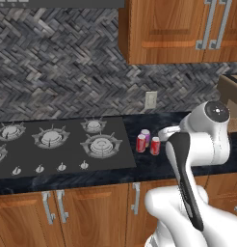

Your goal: Four empty soda cans are scattered around the kitchen. Gather all the cans and cluster them next to the stove for recycling.

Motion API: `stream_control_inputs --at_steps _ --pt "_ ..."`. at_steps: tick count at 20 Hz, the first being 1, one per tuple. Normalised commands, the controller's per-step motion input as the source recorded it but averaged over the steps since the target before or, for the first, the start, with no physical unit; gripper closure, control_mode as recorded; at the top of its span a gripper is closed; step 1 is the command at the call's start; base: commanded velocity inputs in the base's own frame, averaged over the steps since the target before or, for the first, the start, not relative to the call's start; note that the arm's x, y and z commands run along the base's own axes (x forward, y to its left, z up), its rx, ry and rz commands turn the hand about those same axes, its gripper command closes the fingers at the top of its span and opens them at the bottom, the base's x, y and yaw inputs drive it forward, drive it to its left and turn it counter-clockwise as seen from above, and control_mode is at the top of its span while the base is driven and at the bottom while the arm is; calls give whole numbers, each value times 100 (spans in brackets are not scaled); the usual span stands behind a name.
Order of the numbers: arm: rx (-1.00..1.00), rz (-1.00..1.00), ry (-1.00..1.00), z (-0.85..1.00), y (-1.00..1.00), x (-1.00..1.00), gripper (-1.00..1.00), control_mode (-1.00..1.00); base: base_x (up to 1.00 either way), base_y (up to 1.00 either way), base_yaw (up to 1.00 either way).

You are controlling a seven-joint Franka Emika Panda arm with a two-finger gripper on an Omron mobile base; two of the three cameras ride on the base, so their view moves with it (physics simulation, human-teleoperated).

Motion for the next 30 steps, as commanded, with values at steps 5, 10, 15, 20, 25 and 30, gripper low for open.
stream_control_inputs --at_steps 5,10,15,20,25,30 --pt "0 0 0 11 8 -15 -100 -100 0 0 0" --pt "0 2 1 5 7 -19 -100 -100 0 0 0" --pt "-1 2 1 0 7 -7 -100 100 -19 14 3" --pt "0 0 0 0 0 0 -100 100 -55 31 2" --pt "0 0 0 0 0 0 -100 100 -61 38 4" --pt "0 0 0 0 0 0 -100 100 -24 55 24"
